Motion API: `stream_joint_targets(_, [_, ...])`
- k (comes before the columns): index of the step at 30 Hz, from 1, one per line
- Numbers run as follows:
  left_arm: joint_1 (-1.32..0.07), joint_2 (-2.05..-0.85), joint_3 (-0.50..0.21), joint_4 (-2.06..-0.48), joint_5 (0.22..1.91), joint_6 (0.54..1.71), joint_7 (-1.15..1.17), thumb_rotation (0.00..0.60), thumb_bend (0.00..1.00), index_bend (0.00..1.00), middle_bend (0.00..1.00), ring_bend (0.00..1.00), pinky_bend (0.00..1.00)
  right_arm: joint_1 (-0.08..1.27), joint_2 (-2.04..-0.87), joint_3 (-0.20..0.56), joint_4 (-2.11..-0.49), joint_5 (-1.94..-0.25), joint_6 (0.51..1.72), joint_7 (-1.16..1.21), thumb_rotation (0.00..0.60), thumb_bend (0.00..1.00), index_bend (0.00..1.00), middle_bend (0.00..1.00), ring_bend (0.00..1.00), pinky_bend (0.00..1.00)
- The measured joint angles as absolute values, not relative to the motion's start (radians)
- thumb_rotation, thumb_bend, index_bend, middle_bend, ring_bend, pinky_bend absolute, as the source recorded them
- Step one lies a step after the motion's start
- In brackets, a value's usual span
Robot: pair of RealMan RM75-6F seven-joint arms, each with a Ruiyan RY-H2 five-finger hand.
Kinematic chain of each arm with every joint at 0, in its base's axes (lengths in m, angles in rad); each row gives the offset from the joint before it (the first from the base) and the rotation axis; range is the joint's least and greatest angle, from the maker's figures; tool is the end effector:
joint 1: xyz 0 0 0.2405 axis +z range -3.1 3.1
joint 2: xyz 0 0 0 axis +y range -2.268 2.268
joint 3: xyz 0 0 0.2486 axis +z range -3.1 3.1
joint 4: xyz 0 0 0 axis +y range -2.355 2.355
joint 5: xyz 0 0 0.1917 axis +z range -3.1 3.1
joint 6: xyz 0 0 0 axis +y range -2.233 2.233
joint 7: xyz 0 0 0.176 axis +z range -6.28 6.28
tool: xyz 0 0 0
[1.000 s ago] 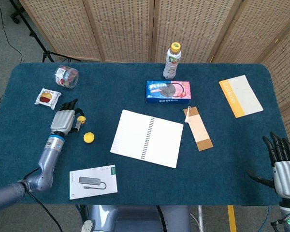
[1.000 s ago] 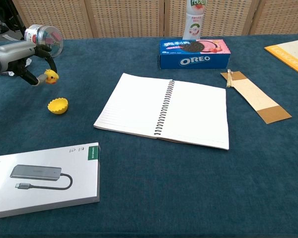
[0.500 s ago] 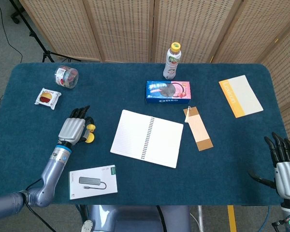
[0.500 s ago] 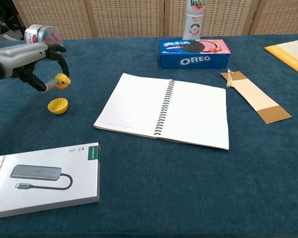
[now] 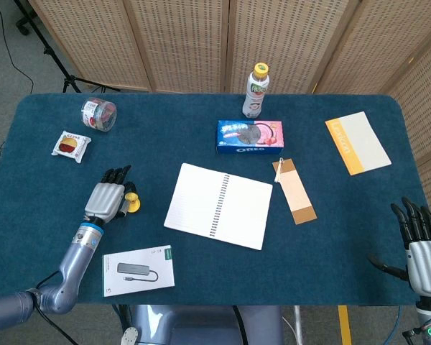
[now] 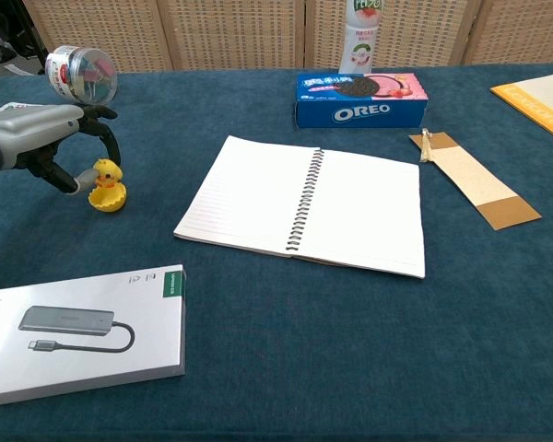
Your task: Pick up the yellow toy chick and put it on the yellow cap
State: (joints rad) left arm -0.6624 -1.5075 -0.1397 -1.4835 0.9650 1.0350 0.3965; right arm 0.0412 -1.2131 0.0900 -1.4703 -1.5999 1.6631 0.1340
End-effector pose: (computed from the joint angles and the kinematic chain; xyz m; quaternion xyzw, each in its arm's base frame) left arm -0.1960 0.3573 0.0107 -0.6964 -0.4235 -0.3184 0.4841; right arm -0.2921 -0.2024 0.1833 0.5550 -0.3396 0.4831 0.5859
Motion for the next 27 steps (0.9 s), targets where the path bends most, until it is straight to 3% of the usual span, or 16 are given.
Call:
stream_joint_targets(20, [-0.657,-1.514,-0.127,-1.5,0.942,1.035,0.458,0.6,0.51,0.43,0.0,0.0,0.0,0.04,-1.215,0.092,-1.468,-1.601,1.669,0.139,0.6,0.0,0.0,0.0,0.0,0.0])
stream_joint_targets(27, [-0.66,-1.504,-0.135,-1.507,0.91,1.028,0.475,0.6,0.45,0.43,0.0,0.0,0.0,0.04,-1.216,0.093,-1.469,-1.602,1.67,0.135,0.6,0.0,0.0,0.0,0.0,0.0])
